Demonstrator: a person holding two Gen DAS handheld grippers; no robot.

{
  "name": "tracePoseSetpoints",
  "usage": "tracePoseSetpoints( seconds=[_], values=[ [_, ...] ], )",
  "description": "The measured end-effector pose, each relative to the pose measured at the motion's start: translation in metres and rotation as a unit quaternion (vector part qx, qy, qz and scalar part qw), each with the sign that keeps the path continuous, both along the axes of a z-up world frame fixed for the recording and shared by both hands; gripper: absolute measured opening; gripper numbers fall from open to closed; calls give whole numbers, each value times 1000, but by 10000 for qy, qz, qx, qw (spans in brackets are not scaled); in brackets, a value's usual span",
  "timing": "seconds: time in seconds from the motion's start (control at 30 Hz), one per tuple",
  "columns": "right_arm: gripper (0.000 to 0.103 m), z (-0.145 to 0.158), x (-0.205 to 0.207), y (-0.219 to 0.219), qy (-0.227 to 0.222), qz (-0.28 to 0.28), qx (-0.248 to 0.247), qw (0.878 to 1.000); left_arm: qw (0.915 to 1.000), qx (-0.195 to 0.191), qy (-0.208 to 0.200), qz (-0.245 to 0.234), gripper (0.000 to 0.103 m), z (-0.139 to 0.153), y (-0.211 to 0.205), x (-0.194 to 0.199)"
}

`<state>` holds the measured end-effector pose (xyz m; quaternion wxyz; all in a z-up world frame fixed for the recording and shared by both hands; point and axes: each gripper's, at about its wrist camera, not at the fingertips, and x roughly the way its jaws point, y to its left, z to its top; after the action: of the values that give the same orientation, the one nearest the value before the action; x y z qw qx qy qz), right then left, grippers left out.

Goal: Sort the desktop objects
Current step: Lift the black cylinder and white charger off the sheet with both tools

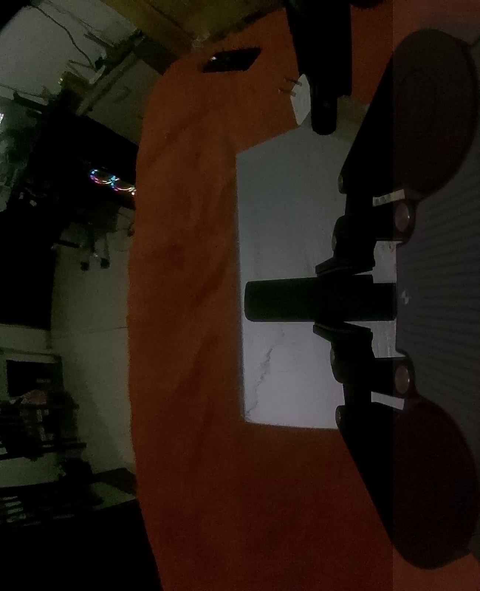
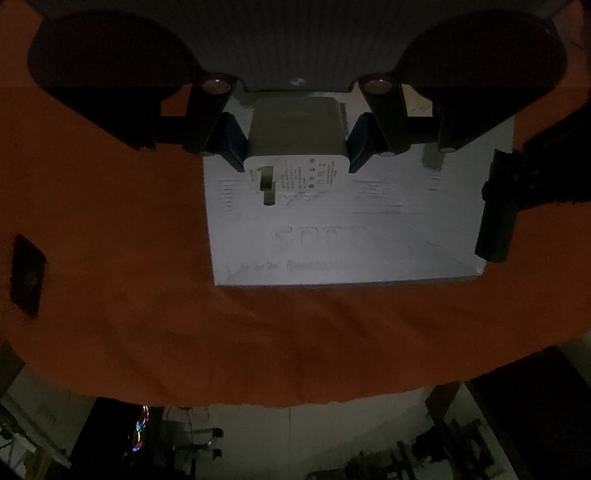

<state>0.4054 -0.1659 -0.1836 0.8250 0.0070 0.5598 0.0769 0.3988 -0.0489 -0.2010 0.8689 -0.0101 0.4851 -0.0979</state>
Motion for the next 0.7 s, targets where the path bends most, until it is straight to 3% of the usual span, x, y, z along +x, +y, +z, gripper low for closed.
tracePoseSetpoints(
  seconds=[0.33, 0.57, 0.7],
  values=[
    [59, 32, -32, 1, -276, 172, 25, 9995, 9998, -45, -175, -42, 22, 37, -2, -30],
    [59, 57, -81, 7, -481, 550, 145, 9972, 9994, -195, -269, -80, 22, 61, 6, -78],
    [59, 65, -116, 12, -490, 799, 219, 9954, 9988, -292, -224, -329, 22, 66, 7, -112]
  ],
)
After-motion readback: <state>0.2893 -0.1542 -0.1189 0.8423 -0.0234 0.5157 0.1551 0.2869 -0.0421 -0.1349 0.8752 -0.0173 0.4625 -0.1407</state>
